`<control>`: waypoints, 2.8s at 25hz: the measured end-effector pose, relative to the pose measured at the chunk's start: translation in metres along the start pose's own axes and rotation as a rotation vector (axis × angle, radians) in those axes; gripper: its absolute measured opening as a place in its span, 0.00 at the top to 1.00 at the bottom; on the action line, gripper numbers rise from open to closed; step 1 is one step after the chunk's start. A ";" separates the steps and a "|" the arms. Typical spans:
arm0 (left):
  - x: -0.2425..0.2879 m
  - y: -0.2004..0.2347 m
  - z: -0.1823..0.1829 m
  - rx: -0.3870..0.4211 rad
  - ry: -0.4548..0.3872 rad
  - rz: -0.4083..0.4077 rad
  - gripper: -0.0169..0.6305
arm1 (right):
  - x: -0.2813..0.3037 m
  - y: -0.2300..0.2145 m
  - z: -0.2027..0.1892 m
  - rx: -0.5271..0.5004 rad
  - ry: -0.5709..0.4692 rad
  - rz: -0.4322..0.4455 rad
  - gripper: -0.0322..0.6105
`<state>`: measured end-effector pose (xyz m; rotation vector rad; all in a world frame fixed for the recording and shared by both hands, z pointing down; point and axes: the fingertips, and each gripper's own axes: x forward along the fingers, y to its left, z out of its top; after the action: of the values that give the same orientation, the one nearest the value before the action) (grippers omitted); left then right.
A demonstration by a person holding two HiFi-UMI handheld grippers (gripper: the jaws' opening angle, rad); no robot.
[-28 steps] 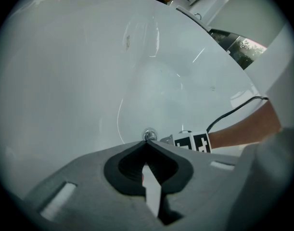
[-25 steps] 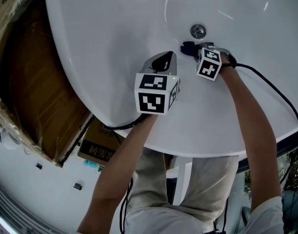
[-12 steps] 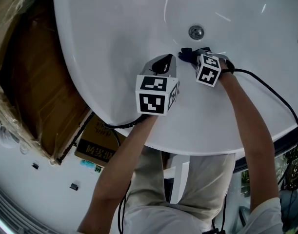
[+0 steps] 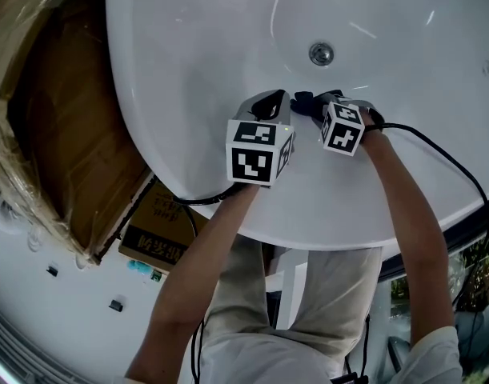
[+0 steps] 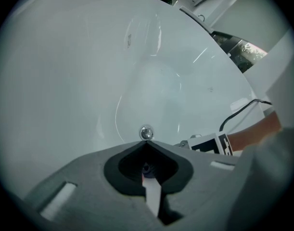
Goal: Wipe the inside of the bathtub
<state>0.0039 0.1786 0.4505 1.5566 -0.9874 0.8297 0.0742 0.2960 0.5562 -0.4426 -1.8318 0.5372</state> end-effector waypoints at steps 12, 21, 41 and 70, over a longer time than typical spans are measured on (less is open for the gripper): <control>-0.010 -0.005 -0.004 -0.011 -0.004 -0.006 0.98 | -0.024 0.049 0.024 -0.051 -0.035 0.067 0.87; -0.021 -0.009 -0.007 -0.008 0.001 -0.005 0.98 | -0.048 0.089 0.039 -0.084 -0.057 0.112 0.87; -0.036 -0.022 -0.015 0.011 0.011 -0.023 0.98 | -0.114 0.191 0.070 -0.177 -0.113 0.228 0.87; -0.021 -0.028 -0.022 0.012 0.029 -0.036 0.98 | -0.142 0.110 0.032 -0.213 -0.059 0.025 0.87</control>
<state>0.0201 0.2067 0.4248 1.5644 -0.9323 0.8324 0.0917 0.3048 0.3748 -0.5990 -1.9510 0.3767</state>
